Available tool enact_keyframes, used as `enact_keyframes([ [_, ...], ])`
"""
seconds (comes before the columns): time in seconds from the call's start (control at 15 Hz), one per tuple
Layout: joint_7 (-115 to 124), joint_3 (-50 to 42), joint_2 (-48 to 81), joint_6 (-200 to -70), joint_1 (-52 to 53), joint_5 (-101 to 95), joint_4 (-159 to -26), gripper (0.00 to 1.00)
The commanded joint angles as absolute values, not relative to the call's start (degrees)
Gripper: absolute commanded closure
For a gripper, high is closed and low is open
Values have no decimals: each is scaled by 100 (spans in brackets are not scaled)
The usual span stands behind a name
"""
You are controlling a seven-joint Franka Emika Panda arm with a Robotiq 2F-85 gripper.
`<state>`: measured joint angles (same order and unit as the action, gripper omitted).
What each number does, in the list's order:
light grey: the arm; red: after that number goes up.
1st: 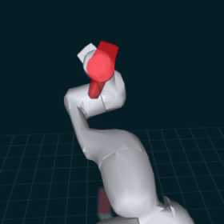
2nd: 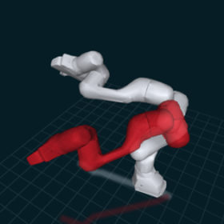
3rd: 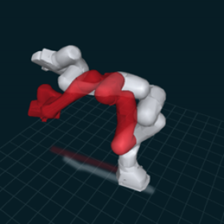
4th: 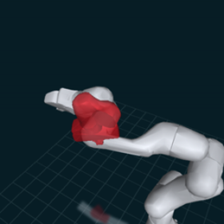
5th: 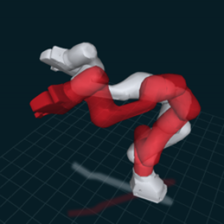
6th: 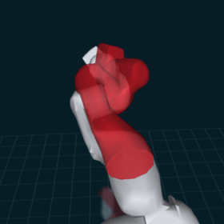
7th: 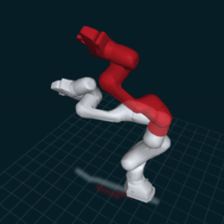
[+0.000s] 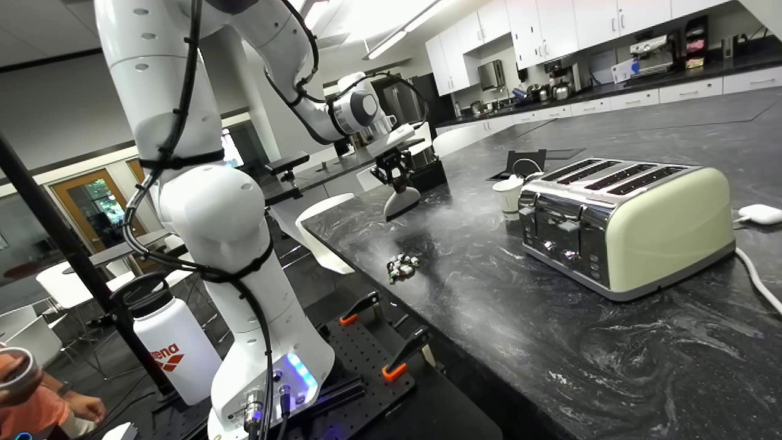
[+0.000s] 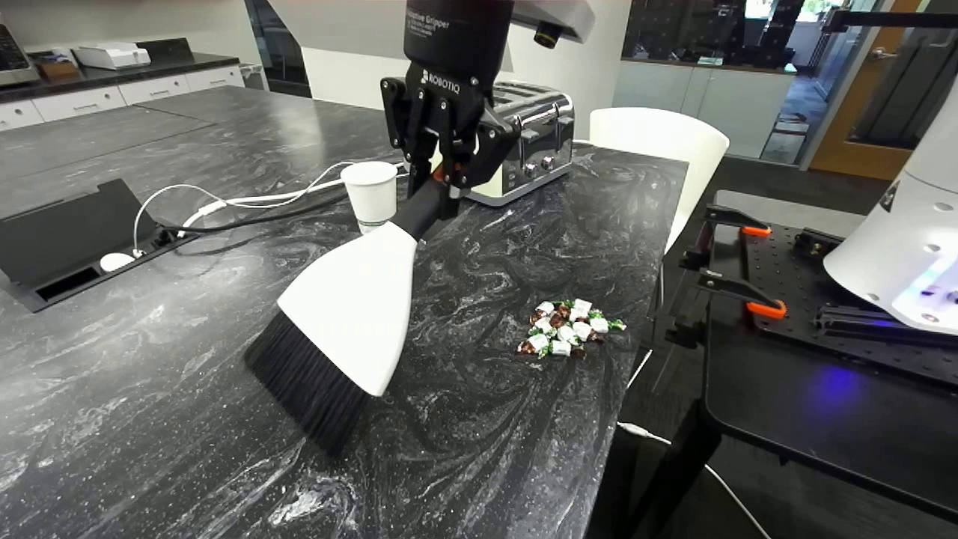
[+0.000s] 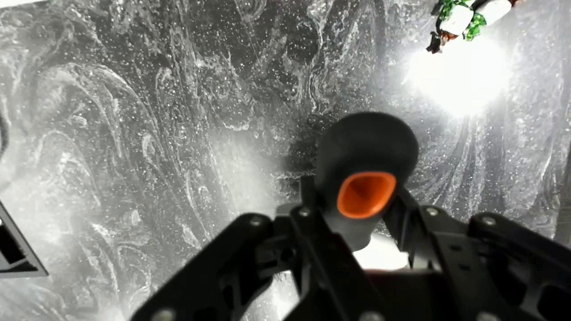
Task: Use the broom to sweep the sweets away from the tables edge
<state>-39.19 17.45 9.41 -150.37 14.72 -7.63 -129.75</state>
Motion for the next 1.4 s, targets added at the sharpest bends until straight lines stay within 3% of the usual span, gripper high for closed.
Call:
enact_keyframes([
  [0.0, -3922, 1782, 951, -15034, 1436, -789, -12965, 61],
  [0.07, -3943, 1784, 950, -15034, 1437, -789, -12965, 61],
  [0.13, -3961, 1789, 949, -15034, 1438, -789, -12965, 86],
  [0.67, -7121, 2001, 515, -14889, 1205, -341, -13044, 86],
  [1.07, -9845, 2142, 229, -13655, 1178, 882, -12832, 86],
  [1.33, -10815, 1895, -30, -12781, 1256, 357, -12898, 86],
])
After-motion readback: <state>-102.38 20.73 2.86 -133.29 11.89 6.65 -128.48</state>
